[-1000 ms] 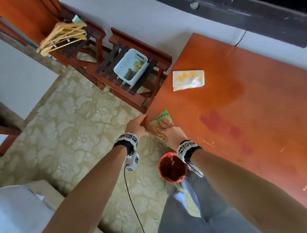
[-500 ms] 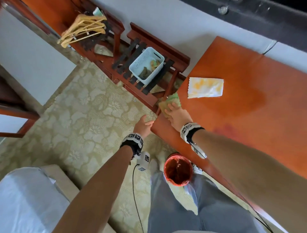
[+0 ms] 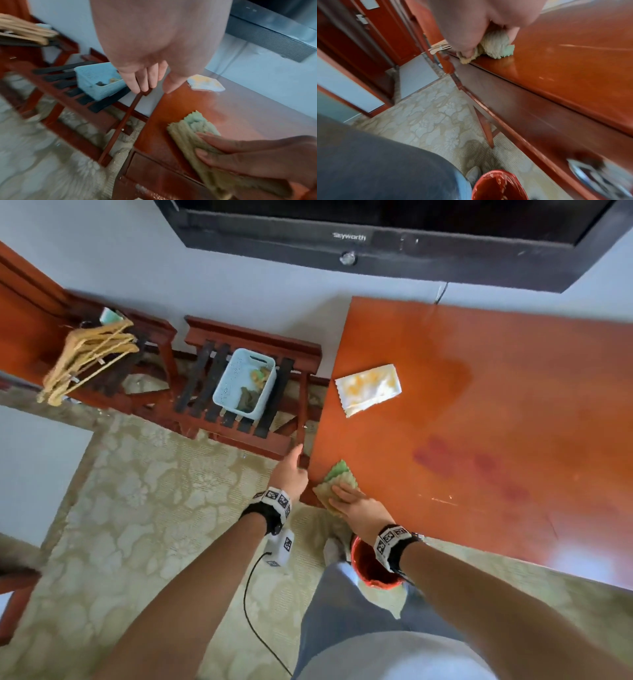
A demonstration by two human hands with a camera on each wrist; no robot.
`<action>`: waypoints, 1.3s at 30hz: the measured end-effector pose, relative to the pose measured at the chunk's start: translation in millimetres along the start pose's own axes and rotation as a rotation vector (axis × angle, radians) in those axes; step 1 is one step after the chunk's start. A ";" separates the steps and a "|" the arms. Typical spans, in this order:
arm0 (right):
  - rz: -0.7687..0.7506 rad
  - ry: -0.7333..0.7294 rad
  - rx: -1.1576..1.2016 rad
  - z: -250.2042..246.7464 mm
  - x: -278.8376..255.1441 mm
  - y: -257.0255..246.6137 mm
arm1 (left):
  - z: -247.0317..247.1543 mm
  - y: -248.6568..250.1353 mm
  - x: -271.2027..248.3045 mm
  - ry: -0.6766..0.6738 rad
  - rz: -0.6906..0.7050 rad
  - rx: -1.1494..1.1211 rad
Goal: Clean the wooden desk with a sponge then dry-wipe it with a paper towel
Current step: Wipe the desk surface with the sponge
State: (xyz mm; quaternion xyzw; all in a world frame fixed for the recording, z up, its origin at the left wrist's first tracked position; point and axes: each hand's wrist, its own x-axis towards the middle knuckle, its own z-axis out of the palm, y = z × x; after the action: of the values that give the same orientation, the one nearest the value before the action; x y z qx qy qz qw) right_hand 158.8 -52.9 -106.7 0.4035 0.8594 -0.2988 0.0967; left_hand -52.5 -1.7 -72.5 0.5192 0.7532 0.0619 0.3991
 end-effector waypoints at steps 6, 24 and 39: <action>0.284 0.312 0.064 0.5 -74.4 66.3 | 14.6 35.4 26.8 -0.257 0.265 0.566; 0.525 0.338 0.111 -114.2 1.7 214.4 | 8.9 78.9 33.4 -0.234 0.212 0.695; 0.471 0.202 0.158 -122.6 -0.8 210.1 | 10.4 223.1 165.6 0.088 0.387 0.724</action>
State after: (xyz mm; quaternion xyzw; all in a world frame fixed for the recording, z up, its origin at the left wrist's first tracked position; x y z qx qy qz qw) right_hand 326.3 123.3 -99.4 0.6264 0.7211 -0.2926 0.0453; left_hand 94.3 233.8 -55.1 0.7550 0.6312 -0.1107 0.1390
